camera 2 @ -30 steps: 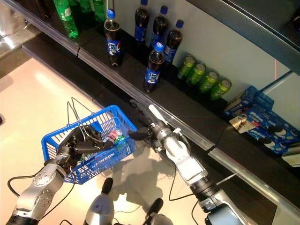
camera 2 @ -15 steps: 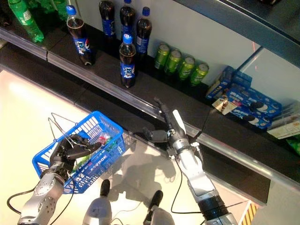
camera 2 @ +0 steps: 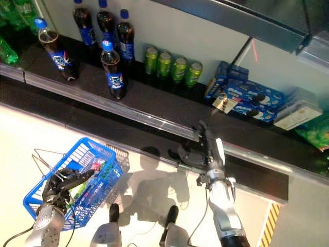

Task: Pick up the drink and place into the basket.

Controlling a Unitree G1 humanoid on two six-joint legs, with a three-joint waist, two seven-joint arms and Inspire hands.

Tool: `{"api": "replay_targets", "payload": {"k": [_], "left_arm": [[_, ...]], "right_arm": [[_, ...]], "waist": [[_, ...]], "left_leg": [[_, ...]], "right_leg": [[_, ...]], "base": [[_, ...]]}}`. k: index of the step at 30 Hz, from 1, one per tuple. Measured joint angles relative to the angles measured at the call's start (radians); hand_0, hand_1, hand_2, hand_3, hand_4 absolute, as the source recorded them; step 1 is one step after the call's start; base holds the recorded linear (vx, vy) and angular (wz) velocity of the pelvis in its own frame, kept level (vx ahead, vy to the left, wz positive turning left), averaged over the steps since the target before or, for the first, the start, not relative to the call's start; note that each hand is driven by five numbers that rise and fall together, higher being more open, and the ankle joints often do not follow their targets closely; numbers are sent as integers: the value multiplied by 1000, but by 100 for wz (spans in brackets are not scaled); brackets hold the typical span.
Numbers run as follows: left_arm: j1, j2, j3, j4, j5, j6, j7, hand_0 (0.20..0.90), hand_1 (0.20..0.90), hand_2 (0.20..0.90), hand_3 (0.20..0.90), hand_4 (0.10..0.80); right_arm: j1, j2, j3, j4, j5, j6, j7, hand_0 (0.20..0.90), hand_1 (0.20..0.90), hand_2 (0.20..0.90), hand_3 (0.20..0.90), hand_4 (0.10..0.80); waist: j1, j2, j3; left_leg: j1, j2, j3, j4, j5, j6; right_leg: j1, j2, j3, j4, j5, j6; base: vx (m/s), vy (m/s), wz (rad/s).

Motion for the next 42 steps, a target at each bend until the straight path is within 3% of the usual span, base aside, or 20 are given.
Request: {"api": "replay_targets", "payload": {"k": [7,9,16,23,29,42], "left_arm": [[1,-13,1,218,2,-6,-9,300,300,300,200,100],[-11,-34,1,321,8,-40,-30,300,300,300,200,100],[-8,-69,-3,589,22,-44,-89,300,300,300,200,100],[-26,-70,-14,775,129,-80,-159,300,300,300,200,100],[-30,-68,-17,915,181,-91,-194,300,300,300,200,100],[-12,-61,-40,932,190,-89,-225,300,300,300,200,100]], "right_arm": [[69,9,-28,133,84,0,-22,900,900,900,900,800],[71,14,-28,219,112,-21,-24,900,900,900,900,800],[101,22,-36,557,201,-31,-20,900,900,900,900,800],[102,23,-80,898,271,-49,100,900,900,900,900,800],[108,22,-90,1054,292,-33,157,900,900,900,900,800],[111,8,-99,1066,264,19,189,900,900,900,900,800]], "waist": [[-47,7,-102],[-62,9,-133],[-73,25,-246],[-76,46,-309],[-74,74,-362],[-62,87,-385]], "left_leg": [[6,-1,28,-1,-10,1],[10,-1,41,-1,-10,2],[39,3,80,-6,-32,10],[40,1,92,-4,-38,7],[54,5,106,-9,-52,6],[55,3,102,-2,-52,1]], "right_leg": [[-13,1,25,0,0,2],[-14,1,30,0,0,2],[-9,-1,52,-6,-11,0],[-14,1,59,-6,-12,2],[-9,1,76,-6,-18,5],[-8,0,73,-6,-18,10]], "base": [[4,5,-11],[-9,13,-7],[-25,19,-14],[-3,10,-5],[8,22,-9],[0,2,0]]}}
